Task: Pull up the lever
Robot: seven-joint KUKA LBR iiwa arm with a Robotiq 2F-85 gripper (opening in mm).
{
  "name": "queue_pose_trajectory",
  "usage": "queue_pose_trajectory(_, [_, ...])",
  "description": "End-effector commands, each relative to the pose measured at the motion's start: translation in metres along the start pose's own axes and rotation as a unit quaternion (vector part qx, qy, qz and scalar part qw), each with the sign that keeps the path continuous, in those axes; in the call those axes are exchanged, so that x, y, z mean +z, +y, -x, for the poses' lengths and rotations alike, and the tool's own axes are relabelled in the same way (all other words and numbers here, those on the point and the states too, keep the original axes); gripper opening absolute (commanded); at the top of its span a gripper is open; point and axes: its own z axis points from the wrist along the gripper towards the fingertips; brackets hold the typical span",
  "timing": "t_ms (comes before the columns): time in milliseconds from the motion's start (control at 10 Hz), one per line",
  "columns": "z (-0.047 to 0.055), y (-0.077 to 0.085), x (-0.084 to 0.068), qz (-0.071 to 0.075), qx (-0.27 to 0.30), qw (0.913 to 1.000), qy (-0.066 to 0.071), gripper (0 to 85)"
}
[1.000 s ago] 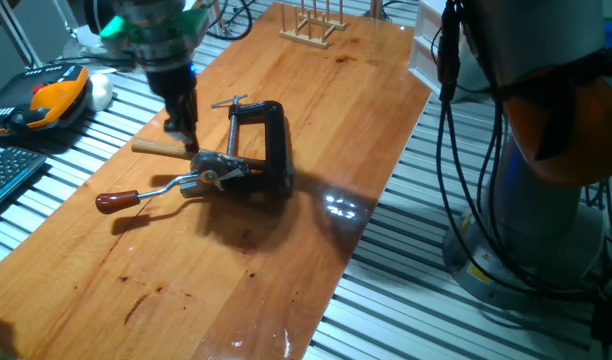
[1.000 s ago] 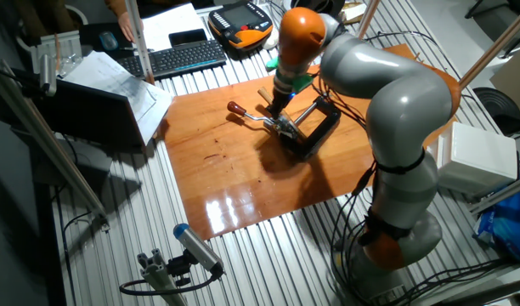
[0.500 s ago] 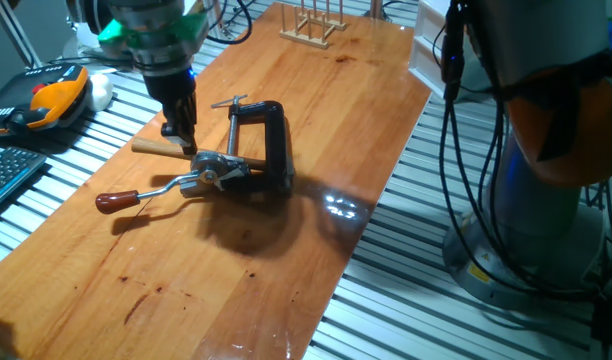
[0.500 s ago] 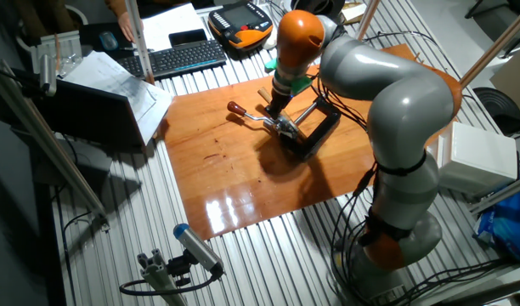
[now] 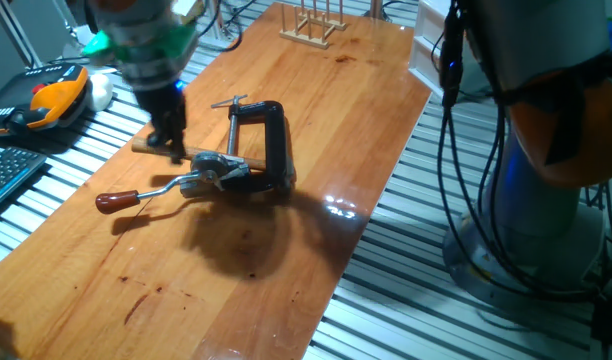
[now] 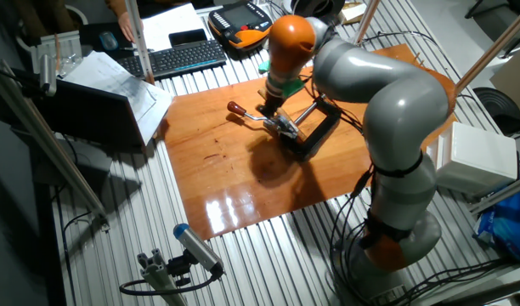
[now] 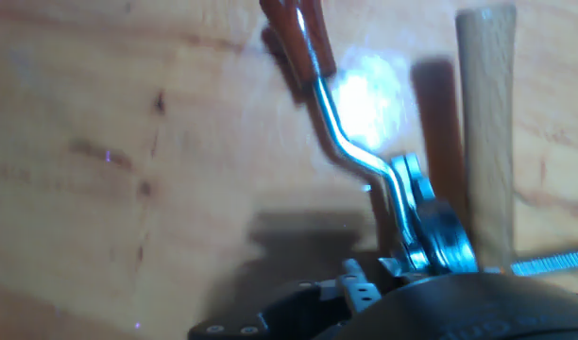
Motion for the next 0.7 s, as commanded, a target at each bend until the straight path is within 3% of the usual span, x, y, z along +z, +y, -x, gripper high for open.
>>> queue_pose_trajectory(0, [0.013,0.01,0.005,0.002,0.006,1.0,-0.002,51.0])
queue_pose_trajectory(200, [0.028,0.012,0.016,0.009,0.014,0.9998,-0.014,51.0])
queue_pose_trajectory(300, [0.033,0.014,0.022,0.011,0.007,0.9998,-0.018,34.0])
queue_pose_trajectory(400, [0.033,0.012,0.023,0.016,-0.021,0.9996,-0.002,0.0])
queue_pose_trajectory(600, [0.032,0.011,0.022,0.005,-0.045,0.9987,0.022,0.0])
